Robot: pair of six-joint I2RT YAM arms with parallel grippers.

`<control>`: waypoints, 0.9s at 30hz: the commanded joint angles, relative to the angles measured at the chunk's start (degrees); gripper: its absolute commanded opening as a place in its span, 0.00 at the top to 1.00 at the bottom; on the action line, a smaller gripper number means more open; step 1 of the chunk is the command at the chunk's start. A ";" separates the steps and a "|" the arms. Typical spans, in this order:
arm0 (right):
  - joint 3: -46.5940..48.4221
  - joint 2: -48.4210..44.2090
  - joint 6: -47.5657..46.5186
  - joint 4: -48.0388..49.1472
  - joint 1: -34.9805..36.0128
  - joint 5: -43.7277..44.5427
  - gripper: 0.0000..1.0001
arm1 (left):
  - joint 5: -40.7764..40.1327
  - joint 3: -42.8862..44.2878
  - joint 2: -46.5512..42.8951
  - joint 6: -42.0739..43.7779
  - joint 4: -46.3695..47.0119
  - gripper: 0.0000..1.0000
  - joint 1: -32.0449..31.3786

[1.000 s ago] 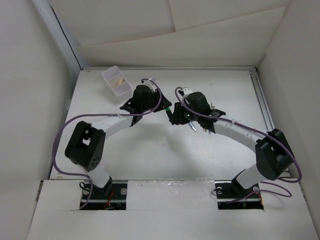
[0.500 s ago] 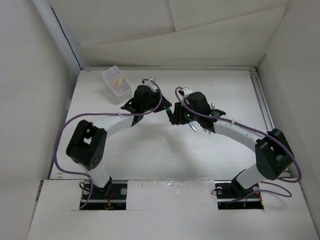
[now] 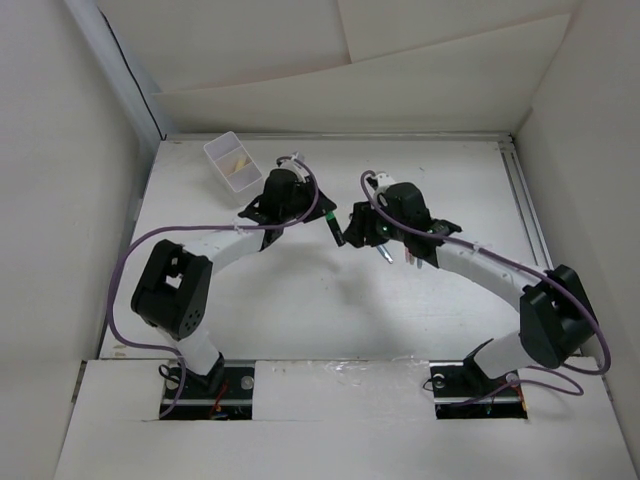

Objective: Sort the stationery into containers
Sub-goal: Pick up the pen from the center of the board, then place the pen in the storage box.

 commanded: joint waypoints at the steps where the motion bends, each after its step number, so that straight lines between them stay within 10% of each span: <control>1: -0.87 -4.26 -0.08 4.40 -0.66 -0.60 0.42 | -2.44 0.84 -3.76 -0.46 1.05 1.00 2.83; 9: -2.63 -8.21 1.50 5.62 -1.72 0.88 0.38 | -15.51 4.25 -6.67 -1.00 -3.07 1.00 8.02; 14: -3.16 -9.09 2.65 6.16 -3.04 -0.16 0.38 | -40.70 11.37 -6.06 -0.30 -10.02 1.00 8.03; 27: -4.39 -9.81 2.65 7.30 -3.56 -1.21 0.38 | -54.81 29.92 7.04 8.48 -18.74 1.00 20.25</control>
